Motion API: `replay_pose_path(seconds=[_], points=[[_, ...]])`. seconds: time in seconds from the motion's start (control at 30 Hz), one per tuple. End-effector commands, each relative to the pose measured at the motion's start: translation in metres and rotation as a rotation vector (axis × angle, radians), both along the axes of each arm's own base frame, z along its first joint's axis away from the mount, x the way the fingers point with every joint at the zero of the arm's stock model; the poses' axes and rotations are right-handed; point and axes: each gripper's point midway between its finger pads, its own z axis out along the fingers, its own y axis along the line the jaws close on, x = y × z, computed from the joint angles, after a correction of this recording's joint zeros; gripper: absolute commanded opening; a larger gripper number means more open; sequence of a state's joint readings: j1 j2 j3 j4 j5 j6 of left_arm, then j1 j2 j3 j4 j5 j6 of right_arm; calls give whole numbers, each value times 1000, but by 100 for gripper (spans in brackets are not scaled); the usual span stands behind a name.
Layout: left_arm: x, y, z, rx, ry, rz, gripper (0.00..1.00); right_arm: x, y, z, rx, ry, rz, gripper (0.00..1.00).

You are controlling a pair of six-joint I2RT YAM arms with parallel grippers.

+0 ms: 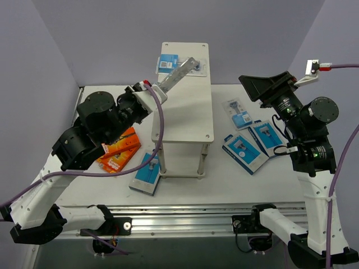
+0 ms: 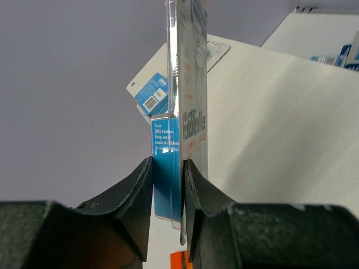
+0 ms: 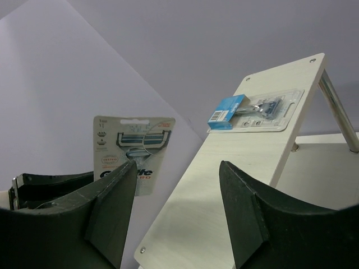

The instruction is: Place and organize the shaving razors onto the shelf

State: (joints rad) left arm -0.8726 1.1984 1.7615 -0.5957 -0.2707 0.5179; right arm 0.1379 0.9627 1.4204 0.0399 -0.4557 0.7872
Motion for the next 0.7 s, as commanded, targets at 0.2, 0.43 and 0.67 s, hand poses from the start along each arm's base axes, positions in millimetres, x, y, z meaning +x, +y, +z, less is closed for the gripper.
replay_pose_path(seconds=[0.2, 0.43, 0.67], points=[[-6, -23, -27, 368, -204, -56, 2, 7, -7, -4, -55, -26, -52, 57], [-13, -42, -41, 426, -225, -116, 11, 9, -11, -9, -70, -14, -70, 57], [-15, -43, -54, 449, -221, -127, 41, 13, -14, -17, -80, 2, -87, 58]])
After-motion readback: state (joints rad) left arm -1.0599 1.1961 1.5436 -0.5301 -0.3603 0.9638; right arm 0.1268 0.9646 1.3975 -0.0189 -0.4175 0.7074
